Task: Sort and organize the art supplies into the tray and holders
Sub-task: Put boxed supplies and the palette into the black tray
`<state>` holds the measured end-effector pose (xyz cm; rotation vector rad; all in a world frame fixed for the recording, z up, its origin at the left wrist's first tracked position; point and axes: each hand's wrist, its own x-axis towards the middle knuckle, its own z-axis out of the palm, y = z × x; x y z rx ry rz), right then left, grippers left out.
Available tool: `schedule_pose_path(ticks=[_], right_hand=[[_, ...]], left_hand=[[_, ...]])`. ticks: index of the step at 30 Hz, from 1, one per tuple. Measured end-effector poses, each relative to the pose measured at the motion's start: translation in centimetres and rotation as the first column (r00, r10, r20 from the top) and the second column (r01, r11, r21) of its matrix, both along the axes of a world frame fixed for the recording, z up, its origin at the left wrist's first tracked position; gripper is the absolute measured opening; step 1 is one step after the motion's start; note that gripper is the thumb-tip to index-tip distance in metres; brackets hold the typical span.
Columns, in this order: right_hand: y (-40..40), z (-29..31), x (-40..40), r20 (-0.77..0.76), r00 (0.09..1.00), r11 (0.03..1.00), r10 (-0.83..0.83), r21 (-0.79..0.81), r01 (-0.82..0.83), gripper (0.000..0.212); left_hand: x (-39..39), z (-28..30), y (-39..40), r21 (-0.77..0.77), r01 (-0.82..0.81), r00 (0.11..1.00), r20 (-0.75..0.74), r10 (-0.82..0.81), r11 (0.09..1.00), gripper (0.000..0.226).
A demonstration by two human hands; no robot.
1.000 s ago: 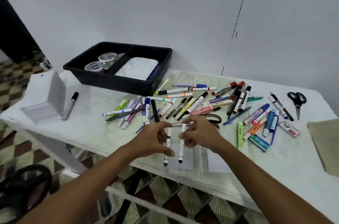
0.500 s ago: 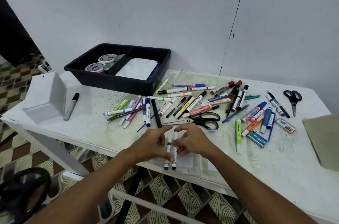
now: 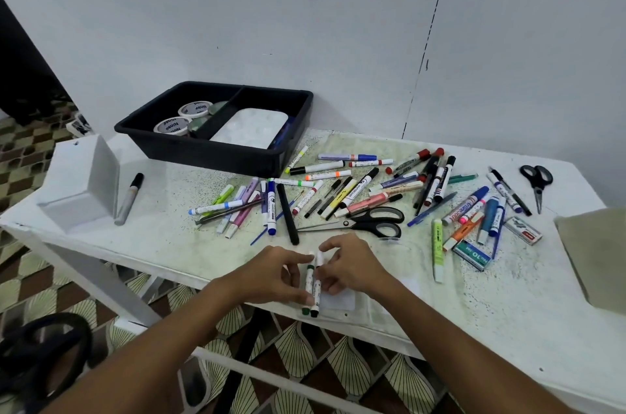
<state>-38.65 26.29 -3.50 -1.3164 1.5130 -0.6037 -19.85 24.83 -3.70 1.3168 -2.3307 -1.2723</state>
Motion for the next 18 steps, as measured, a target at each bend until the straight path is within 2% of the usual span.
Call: schedule_pose_path(ticks=[10,18], right_hand=[[-0.1,-0.1,0.1,-0.022,1.000,1.000,0.007,-0.006,-0.007,0.056],[-0.3,-0.2,-0.1,-0.056,0.998,1.000,0.018,-0.005,-0.019,0.053]], left_hand=[[0.2,-0.5,0.3,0.128,-0.094,0.988,-0.107,0.108,0.987,0.081],[-0.1,-1.1,0.6,0.070,-0.110,0.986,-0.122,0.118,0.991,0.083]])
